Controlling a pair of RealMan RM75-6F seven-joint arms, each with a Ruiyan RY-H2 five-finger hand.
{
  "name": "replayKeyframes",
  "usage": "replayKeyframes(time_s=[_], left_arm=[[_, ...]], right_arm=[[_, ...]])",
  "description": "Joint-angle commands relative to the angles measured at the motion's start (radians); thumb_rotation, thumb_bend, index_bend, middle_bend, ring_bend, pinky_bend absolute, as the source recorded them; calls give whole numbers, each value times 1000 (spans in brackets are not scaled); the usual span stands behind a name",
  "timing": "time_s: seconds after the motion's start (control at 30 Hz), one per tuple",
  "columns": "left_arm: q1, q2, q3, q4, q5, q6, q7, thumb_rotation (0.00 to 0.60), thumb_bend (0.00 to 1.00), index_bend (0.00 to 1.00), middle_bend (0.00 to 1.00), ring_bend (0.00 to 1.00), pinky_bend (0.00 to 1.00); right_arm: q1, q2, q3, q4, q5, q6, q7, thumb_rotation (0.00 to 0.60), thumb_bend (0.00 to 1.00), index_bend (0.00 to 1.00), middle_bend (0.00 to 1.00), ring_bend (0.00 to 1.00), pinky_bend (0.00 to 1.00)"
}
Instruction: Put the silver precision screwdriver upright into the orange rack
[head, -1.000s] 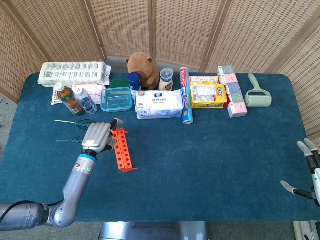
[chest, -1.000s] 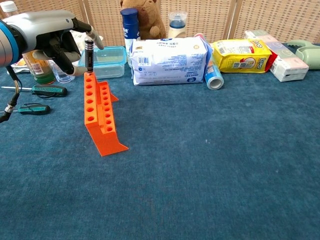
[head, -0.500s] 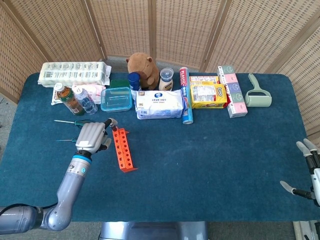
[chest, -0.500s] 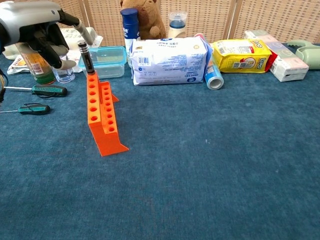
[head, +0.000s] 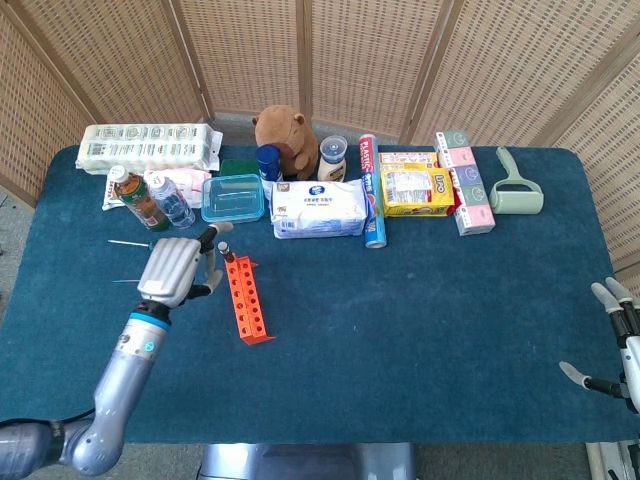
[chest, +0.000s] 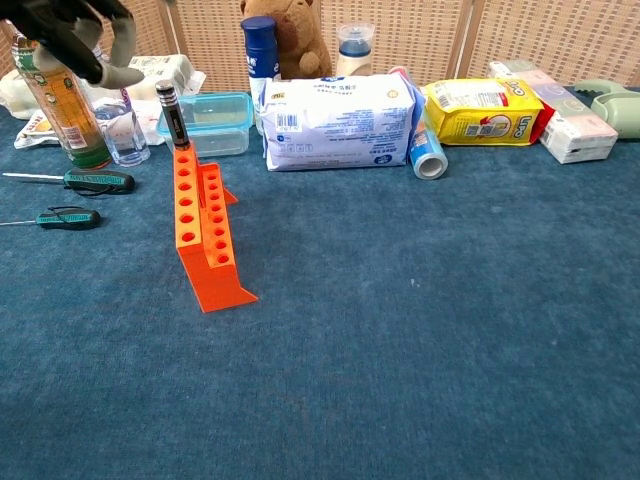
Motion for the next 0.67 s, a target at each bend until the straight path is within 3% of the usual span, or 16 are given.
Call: replayKeyframes(time_s=[0.03,0.07,0.27,0.47,0.67], left_arm=[[47,82,48,-38,78,-15,-39,600,224,0,114,220,482],[66,104,63,-35,110,-6,-49,600,211,0,75,152,444],[185,188,166,38,294,75,-96,600,109,0,0,34,246],[318,221,254,143,385,187,-110,600,12,0,0,0,142],[465,209,321,266,470,286,-272,600,8,0,0,0,99]], right_arm=[[-1,0,1,0,0,2,-1,600,1,26,0,0,0],[-1,0,0,0,1,2,-1,600,0,26,0,0,0],[-3,-5,1,-4,0,8,-18,598,1,26,0,0,0],[-6,-13,1,-17,-6,19,-48,600,1,26,0,0,0],[-6,-17,6,-12,-3,25,-56,600,0,26,0,0,0]])
